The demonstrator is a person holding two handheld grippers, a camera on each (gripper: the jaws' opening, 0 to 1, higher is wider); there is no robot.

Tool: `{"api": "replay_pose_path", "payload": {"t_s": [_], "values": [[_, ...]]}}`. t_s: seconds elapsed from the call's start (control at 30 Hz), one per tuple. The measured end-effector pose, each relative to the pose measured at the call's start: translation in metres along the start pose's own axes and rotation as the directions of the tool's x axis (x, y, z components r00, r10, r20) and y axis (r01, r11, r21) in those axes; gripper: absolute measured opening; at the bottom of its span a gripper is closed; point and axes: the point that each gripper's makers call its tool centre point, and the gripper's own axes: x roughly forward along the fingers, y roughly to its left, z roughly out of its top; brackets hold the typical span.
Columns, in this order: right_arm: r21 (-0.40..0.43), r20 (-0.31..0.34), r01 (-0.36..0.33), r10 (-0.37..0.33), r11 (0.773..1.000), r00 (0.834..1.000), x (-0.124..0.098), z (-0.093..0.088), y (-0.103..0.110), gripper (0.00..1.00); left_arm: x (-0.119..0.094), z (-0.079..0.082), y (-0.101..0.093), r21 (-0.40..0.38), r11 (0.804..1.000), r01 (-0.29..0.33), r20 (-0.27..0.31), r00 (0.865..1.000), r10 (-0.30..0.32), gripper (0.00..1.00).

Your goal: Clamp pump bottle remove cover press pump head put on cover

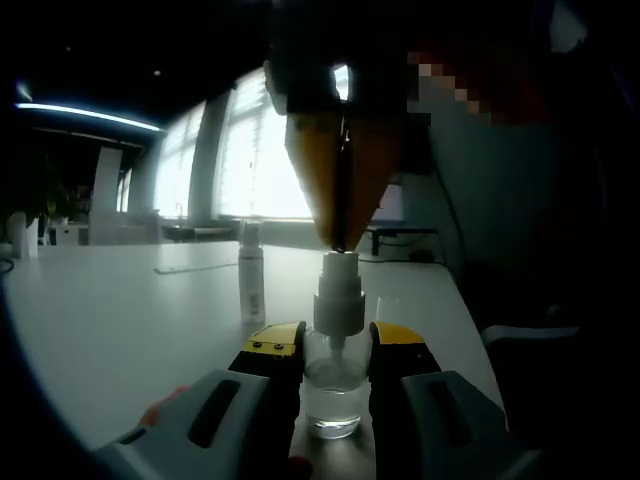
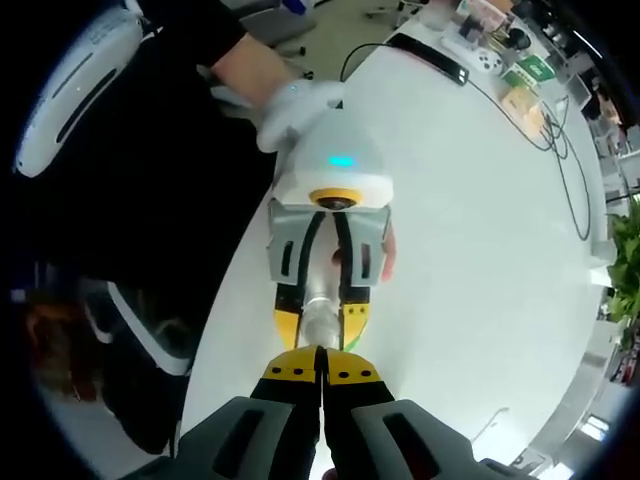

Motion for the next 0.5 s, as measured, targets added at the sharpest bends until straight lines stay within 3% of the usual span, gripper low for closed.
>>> {"api": "replay_pose_path", "payload": {"t_s": [0.5], "values": [[0.004, 0.017, 0.017, -0.018, 1.0, 1.0, -0.0049, -0.0005, -0.0002, 0.0, 0.0001, 0.0009, -0.0018, 0.001, 1.0, -0.001, 0.001, 1.0, 0.001, 0.16]]}}
